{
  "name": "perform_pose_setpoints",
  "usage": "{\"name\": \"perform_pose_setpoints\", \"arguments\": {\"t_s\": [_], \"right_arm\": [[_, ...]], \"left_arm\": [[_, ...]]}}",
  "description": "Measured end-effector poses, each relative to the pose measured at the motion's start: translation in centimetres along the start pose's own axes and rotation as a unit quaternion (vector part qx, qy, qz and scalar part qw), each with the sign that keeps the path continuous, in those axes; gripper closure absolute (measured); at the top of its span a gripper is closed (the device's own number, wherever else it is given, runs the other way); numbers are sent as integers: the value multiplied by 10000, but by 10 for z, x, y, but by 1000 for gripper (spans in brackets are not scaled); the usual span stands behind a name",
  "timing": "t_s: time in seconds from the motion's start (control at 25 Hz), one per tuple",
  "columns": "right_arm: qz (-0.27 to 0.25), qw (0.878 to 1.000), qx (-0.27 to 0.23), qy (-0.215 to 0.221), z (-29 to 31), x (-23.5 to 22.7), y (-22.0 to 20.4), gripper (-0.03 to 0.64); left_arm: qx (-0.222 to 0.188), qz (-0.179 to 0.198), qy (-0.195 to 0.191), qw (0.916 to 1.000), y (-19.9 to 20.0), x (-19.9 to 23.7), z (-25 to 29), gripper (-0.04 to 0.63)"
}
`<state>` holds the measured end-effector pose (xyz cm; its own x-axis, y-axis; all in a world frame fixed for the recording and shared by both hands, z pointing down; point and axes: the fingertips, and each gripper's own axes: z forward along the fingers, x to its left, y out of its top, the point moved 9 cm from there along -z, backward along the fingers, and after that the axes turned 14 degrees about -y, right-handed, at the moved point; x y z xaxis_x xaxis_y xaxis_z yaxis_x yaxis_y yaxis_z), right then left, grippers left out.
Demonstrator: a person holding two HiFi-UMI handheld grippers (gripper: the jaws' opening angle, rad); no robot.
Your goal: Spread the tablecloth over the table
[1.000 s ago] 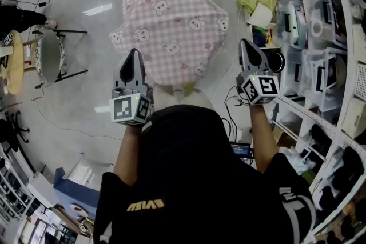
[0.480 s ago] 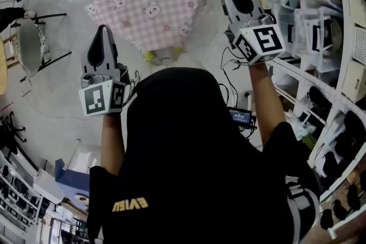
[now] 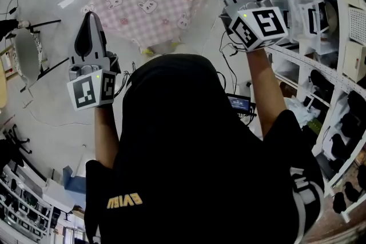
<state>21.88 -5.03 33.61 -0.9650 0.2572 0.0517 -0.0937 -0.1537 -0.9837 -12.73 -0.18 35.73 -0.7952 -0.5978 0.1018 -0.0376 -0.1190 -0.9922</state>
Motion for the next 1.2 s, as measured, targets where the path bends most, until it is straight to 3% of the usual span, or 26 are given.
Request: {"name": "perform_pose_setpoints", "arguments": {"t_s": [0.16,0.88,1.08,1.2], "right_arm": [[-374,9992,-48,-105,0,12,3,615],[-660,9978,-67,93,18,23,3,615],[-190,9996,14,-205,5,23,-2,615],[-145,9995,126,-266,-2,30,-11,615]], "left_arm": [[-48,1,1,10000,-1,8,0,577],[37,-45,61,10000,-4,15,9,577],[20,-303,377,9988,-10,24,0,577],[26,-161,397,9991,-16,35,-9,577]]}}
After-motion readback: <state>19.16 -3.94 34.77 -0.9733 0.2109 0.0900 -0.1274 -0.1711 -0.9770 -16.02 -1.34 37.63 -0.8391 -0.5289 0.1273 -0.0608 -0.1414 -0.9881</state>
